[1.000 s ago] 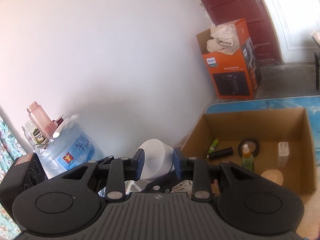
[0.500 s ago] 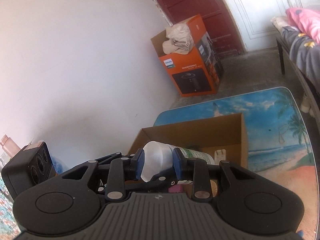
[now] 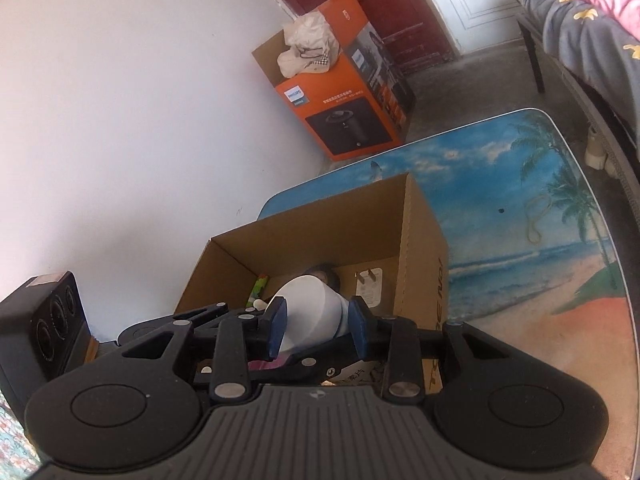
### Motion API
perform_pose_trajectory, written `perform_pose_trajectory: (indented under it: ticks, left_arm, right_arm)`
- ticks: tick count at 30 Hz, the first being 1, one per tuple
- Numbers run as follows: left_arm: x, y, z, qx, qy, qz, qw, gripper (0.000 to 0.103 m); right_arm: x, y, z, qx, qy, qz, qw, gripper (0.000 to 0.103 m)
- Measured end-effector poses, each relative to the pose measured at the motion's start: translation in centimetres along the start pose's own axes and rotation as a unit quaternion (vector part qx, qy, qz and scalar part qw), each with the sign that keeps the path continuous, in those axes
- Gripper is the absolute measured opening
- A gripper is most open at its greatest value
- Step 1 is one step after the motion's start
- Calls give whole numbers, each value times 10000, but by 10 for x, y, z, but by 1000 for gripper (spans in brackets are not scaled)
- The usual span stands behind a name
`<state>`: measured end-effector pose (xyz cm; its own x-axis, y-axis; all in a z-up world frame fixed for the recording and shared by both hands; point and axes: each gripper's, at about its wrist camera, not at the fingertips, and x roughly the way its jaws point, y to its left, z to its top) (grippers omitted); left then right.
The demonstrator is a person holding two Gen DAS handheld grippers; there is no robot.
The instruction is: Organize rigid objects
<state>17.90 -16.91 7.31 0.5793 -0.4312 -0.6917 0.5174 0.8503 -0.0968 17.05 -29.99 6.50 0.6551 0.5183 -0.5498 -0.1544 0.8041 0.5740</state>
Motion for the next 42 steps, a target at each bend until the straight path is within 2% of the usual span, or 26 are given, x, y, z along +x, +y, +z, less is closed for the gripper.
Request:
perform_pose_trajectory:
  ticks: [7,24,28,29,34,42]
  left_arm:
    - [-3,6,6,-149,-139,-65,9998,53]
    - [33,7,-6,-201,467,-81,9987,55]
    - [29,8,-5,-182,463,5,9988,66]
    - [27,9,-5,-193,428,7,9989,69]
    - [12,15,-6,-338,255,-43,9991,84]
    - [-38,21,-14,-477,-279,-161,9983,97]
  right_arm:
    - [-3,8,5,-261,-120,-28,9996,37]
    - [22,-9,-3,-159,194,-216,9995,37]
    - [21,-6,-3,-189,155,-254,9994,40]
    - [20,-5,-3,-186,128,-237,9995,43]
    - [10,0,-2,-162,-51,-355,9992,43]
    - [-27,11,-7,44,-489,-236,9985,43]
